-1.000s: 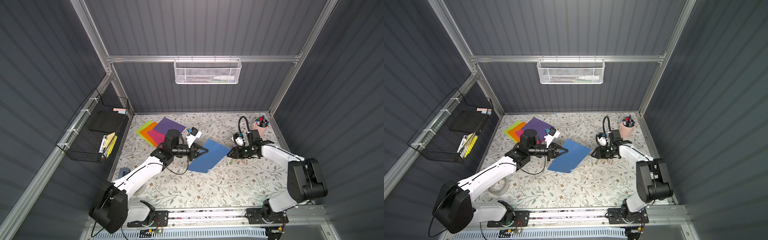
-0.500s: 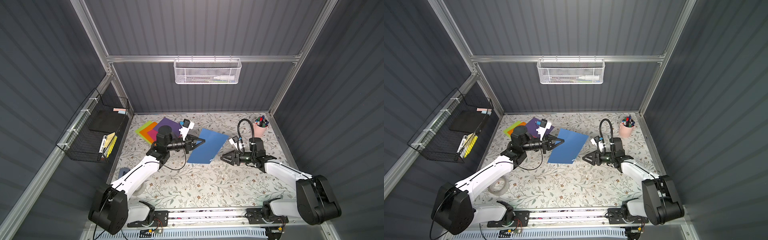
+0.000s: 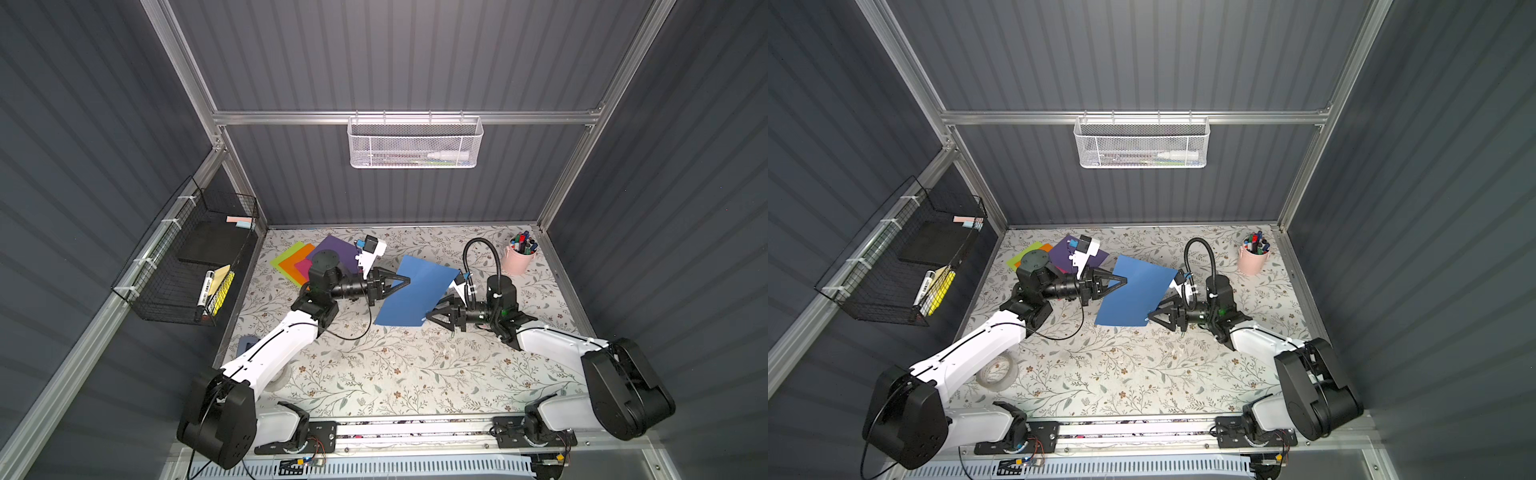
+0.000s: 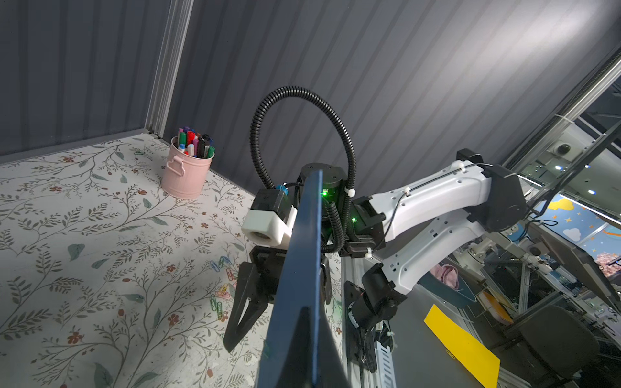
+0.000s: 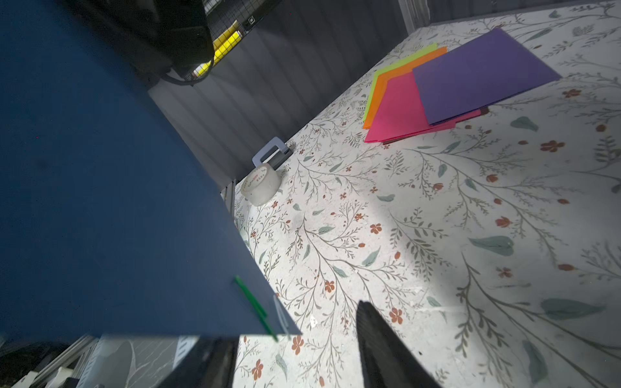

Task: Unclip the paperclips from the documents
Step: Adjust the document.

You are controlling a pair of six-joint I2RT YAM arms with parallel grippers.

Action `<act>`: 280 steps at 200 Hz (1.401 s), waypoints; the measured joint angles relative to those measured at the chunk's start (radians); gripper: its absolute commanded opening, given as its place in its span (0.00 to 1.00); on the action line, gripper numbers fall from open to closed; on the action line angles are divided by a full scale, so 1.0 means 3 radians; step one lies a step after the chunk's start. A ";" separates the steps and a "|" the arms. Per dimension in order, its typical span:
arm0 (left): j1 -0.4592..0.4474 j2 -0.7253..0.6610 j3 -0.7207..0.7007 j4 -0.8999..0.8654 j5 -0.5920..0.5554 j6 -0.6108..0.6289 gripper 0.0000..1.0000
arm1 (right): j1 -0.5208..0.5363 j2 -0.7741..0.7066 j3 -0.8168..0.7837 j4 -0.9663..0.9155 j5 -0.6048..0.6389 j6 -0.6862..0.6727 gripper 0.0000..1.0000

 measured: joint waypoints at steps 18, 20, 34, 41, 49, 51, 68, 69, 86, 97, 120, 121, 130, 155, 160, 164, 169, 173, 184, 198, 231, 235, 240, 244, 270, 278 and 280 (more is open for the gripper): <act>0.0022 0.0000 0.0000 0.0003 0.0000 -0.0009 0.00 | 0.0001 0.0008 -0.0013 0.0174 -0.0029 0.0107 0.38; 0.0025 0.0000 0.0000 0.0003 0.0000 -0.0009 0.00 | 0.0001 0.0008 -0.0011 0.0181 -0.0029 0.0117 0.37; 0.0043 0.0000 0.0000 0.0004 0.0004 -0.0011 0.00 | 0.0003 0.0006 -0.0011 0.0308 -0.0097 0.0187 0.35; 0.0056 0.0000 0.0000 0.0005 0.0009 -0.0018 0.00 | 0.0005 0.0006 -0.0011 0.0364 -0.0137 0.0226 0.33; 0.0057 0.0000 0.0000 0.0006 0.0011 -0.0029 0.00 | 0.0013 0.0006 -0.0011 0.0430 -0.0188 0.0270 0.32; 0.0060 0.0000 0.0000 0.0008 0.0013 -0.0034 0.00 | 0.0015 0.0006 -0.0011 0.0443 -0.0200 0.0276 0.32; 0.0079 0.0000 0.0000 0.0014 0.0036 -0.0043 0.00 | 0.0038 0.0006 -0.0010 0.0516 -0.0287 0.0347 0.29; 0.0079 0.0000 0.0000 0.0017 0.0036 -0.0047 0.00 | 0.0039 0.0006 -0.0010 0.0519 -0.0290 0.0348 0.28; 0.0079 0.0000 0.0000 0.0039 0.0061 -0.0051 0.00 | 0.0055 0.0006 -0.0009 0.0542 -0.0342 0.0403 0.20; 0.0079 0.0000 0.0000 0.0051 0.0074 -0.0056 0.00 | 0.0060 0.0005 -0.0006 0.0548 -0.0364 0.0416 0.13; 0.0094 0.0000 0.0000 0.0053 0.0088 -0.0057 0.00 | 0.0060 -0.0003 0.0029 0.0530 -0.0395 0.0459 0.04; 0.0094 0.0000 0.0000 0.0052 0.0088 -0.0057 0.00 | 0.0060 -0.0003 0.0032 0.0529 -0.0394 0.0454 0.04; 0.0094 0.0000 0.0000 0.0053 0.0088 -0.0057 0.00 | 0.0060 -0.0015 0.0051 0.0515 -0.0398 0.0463 0.03; 0.0099 0.0000 0.0000 0.0055 0.0095 -0.0058 0.21 | 0.0060 -0.0074 0.0100 0.0425 -0.0406 0.0453 0.02; 0.0100 0.0001 0.0000 0.0052 0.0104 -0.0072 0.24 | 0.0060 -0.0086 0.0114 0.0399 -0.0407 0.0446 0.02; 0.0100 0.0003 -0.0003 0.0056 0.0121 -0.0079 0.25 | 0.0060 -0.0095 0.0126 0.0371 -0.0408 0.0440 0.02; 0.0099 0.0004 -0.0008 0.0057 0.0130 -0.0085 0.26 | 0.0060 -0.0108 0.0145 0.0331 -0.0411 0.0431 0.02; 0.0100 0.0006 -0.0013 0.0057 0.0148 -0.0098 0.27 | 0.0060 -0.0114 0.0161 0.0305 -0.0413 0.0418 0.02; 0.0100 0.0014 -0.0041 0.0083 0.0189 -0.0120 0.27 | 0.0060 -0.0128 0.0203 0.0235 -0.0425 0.0394 0.02; 0.0100 0.0025 -0.0069 0.0081 0.0229 -0.0136 0.24 | 0.0060 -0.0132 0.0253 0.0150 -0.0436 0.0370 0.02; 0.0099 0.0032 -0.0102 0.0094 0.0280 -0.0167 0.01 | 0.0060 -0.0132 0.0312 0.0010 -0.0456 0.0354 0.04; 0.0100 0.0033 -0.0102 0.0100 0.0286 -0.0178 0.00 | 0.0060 -0.0132 0.0315 -0.0001 -0.0459 0.0355 0.04; 0.0100 0.0033 -0.0102 0.0107 0.0284 -0.0164 0.00 | 0.0060 -0.0132 0.0319 -0.0013 -0.0462 0.0355 0.06; 0.0099 0.0033 -0.0102 0.0103 0.0285 -0.0167 0.00 | 0.0060 -0.0132 0.0322 -0.0020 -0.0464 0.0355 0.08; 0.0099 0.0033 -0.0102 0.0100 0.0248 -0.0167 0.00 | 0.0060 -0.0132 0.0329 -0.0085 -0.0491 0.0354 0.15; 0.0099 0.0033 -0.0102 0.0099 0.0225 -0.0158 0.00 | 0.0060 -0.0132 0.0331 -0.0106 -0.0493 0.0346 0.16; 0.0100 0.0033 -0.0102 0.0099 0.0219 -0.0156 0.00 | 0.0060 -0.0132 0.0331 -0.0109 -0.0495 0.0337 0.16</act>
